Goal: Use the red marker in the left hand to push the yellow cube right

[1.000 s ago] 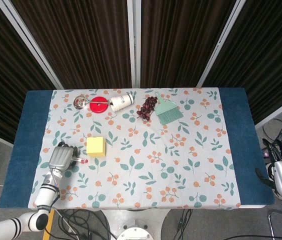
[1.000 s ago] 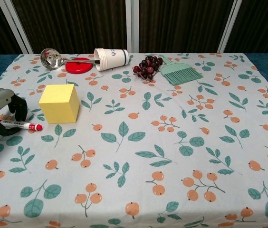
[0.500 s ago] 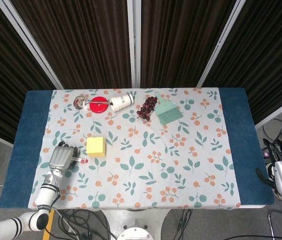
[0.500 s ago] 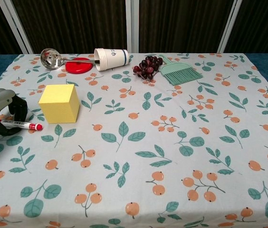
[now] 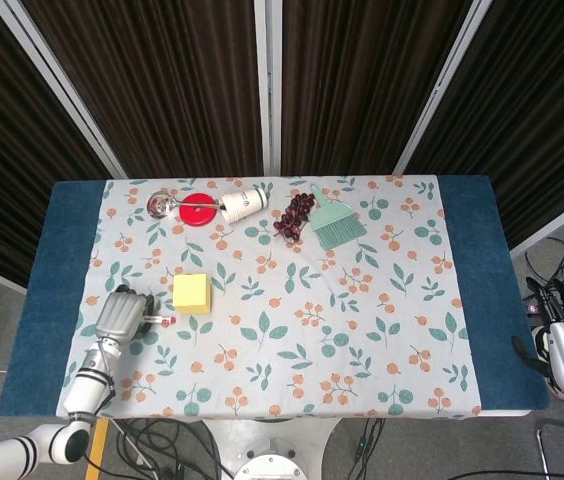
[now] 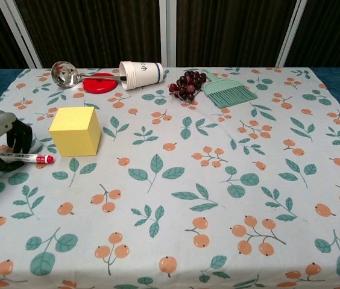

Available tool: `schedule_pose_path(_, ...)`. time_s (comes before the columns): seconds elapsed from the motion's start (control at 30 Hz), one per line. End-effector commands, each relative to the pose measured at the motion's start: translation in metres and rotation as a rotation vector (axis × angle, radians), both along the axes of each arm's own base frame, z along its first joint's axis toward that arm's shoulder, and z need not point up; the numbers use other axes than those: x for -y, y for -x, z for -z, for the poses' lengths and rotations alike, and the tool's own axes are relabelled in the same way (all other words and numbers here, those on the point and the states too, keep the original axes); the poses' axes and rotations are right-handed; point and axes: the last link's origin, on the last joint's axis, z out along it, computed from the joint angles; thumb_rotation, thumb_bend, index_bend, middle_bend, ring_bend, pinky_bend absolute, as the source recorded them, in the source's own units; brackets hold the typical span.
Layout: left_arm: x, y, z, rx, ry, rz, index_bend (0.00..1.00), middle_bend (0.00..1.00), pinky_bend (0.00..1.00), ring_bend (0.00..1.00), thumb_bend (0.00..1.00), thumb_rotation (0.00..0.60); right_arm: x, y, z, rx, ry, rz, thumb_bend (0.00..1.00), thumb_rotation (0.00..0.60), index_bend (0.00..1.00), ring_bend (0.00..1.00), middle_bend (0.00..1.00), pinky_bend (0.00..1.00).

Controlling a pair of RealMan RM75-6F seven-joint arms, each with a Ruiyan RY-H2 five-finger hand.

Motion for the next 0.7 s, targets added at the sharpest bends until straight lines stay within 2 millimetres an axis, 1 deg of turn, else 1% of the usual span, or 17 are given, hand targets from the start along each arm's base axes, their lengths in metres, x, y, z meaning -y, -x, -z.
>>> schedule_pose_path(0.03,0.001,0.007,-0.013,0.005,-0.01,0.039,0.64,0.67,0.36,0.48,0.46,0.6,0.0,0.0,0.0,0.0,0.001,0.0,0.2,0.6,0.03,0.01,0.16,0.12)
schedule_pose_path(0.17,0.001,0.014,-0.028,0.042,-0.019,0.083,0.65,0.67,0.4,0.48,0.47,0.6,-0.001,0.0,0.0,0.001,0.002,-0.003,0.2,0.6,0.03,0.01,0.16,0.12)
schedule_pose_path(0.23,0.001,0.017,-0.035,0.076,-0.007,0.105,0.65,0.67,0.44,0.49,0.47,0.6,-0.001,-0.001,-0.001,0.002,0.003,-0.007,0.2,0.6,0.03,0.01,0.16,0.12)
schedule_pose_path(0.4,-0.003,0.032,-0.052,0.105,-0.009,0.142,0.65,0.68,0.46,0.5,0.47,0.6,-0.002,-0.002,-0.001,0.001,0.005,-0.012,0.2,0.6,0.03,0.01,0.16,0.12)
schedule_pose_path(0.53,-0.009,0.041,-0.057,0.104,-0.014,0.135,0.65,0.68,0.46,0.5,0.47,0.6,-0.003,-0.003,-0.001,0.001,0.006,-0.014,0.2,0.6,0.03,0.01,0.16,0.12)
schedule_pose_path(0.7,-0.022,0.046,-0.053,0.099,-0.012,0.124,0.65,0.68,0.46,0.5,0.47,0.6,-0.003,-0.004,-0.002,0.0,0.01,-0.016,0.2,0.6,0.03,0.01,0.16,0.12)
